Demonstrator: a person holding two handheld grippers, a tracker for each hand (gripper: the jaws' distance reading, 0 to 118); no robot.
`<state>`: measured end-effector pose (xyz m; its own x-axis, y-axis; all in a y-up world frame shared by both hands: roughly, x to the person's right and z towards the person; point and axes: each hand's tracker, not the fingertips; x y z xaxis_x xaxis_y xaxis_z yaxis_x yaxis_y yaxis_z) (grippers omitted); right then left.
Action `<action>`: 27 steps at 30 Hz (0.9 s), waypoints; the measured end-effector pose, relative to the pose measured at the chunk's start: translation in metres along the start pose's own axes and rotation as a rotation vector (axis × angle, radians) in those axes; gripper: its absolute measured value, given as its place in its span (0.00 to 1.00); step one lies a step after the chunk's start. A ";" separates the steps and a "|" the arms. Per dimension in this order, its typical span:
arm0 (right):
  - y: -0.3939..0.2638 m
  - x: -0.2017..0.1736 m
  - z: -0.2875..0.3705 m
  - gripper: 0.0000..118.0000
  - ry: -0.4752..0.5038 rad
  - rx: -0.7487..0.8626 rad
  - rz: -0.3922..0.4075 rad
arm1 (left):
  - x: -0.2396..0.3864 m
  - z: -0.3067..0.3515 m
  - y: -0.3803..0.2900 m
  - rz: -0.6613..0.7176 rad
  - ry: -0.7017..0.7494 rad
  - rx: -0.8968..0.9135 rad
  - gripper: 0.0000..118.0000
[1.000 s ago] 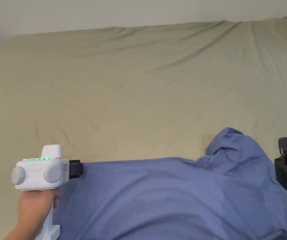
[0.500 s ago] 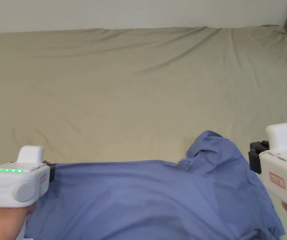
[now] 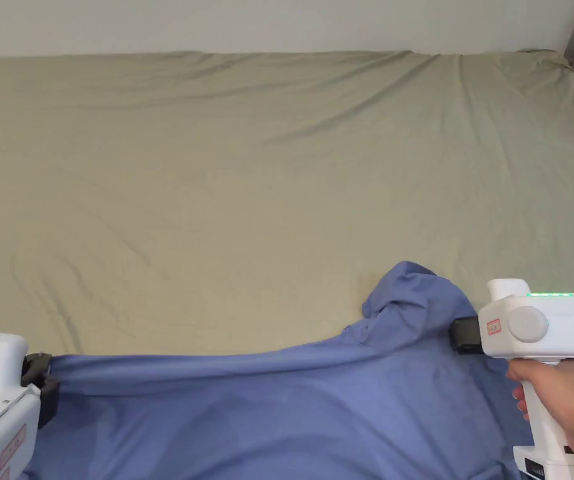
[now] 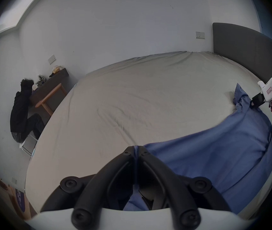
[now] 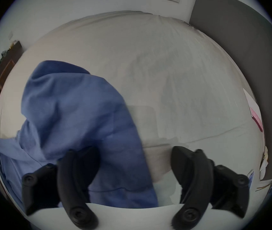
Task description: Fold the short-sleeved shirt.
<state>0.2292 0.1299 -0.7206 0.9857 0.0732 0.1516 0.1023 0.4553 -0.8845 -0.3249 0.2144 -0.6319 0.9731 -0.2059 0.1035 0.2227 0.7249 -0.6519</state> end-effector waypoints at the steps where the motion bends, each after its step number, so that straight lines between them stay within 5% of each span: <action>1: -0.002 -0.003 0.005 0.63 0.024 0.009 0.015 | -0.001 0.000 -0.003 0.010 -0.001 -0.003 0.00; 2: -0.003 -0.006 0.011 0.47 0.049 0.024 0.029 | 0.000 -0.001 -0.006 0.015 0.002 -0.007 0.00; 3: -0.004 -0.011 0.015 0.09 0.053 0.035 0.055 | 0.001 -0.002 -0.009 0.014 0.007 -0.013 0.00; 4: -0.005 -0.020 0.018 0.00 0.007 0.038 0.129 | 0.001 -0.004 -0.011 0.013 0.009 -0.027 0.00; 6: -0.006 -0.021 0.025 0.00 -0.028 0.035 0.196 | 0.000 -0.004 -0.012 0.022 0.001 -0.033 0.00; 10: -0.002 -0.001 0.067 0.00 0.029 0.126 0.134 | -0.003 0.015 -0.006 0.018 0.014 -0.026 0.00; 19: -0.064 0.005 0.203 0.00 0.051 0.206 0.165 | -0.030 0.074 -0.018 -0.004 0.008 -0.031 0.00; 27: -0.159 0.003 0.222 0.00 0.091 0.070 0.193 | -0.035 0.079 -0.090 -0.072 -0.020 -0.195 0.00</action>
<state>0.1866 0.2549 -0.4817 0.9945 0.0860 -0.0606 -0.0958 0.5016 -0.8598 -0.3744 0.2081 -0.5170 0.9565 -0.2381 0.1684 0.2777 0.5671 -0.7754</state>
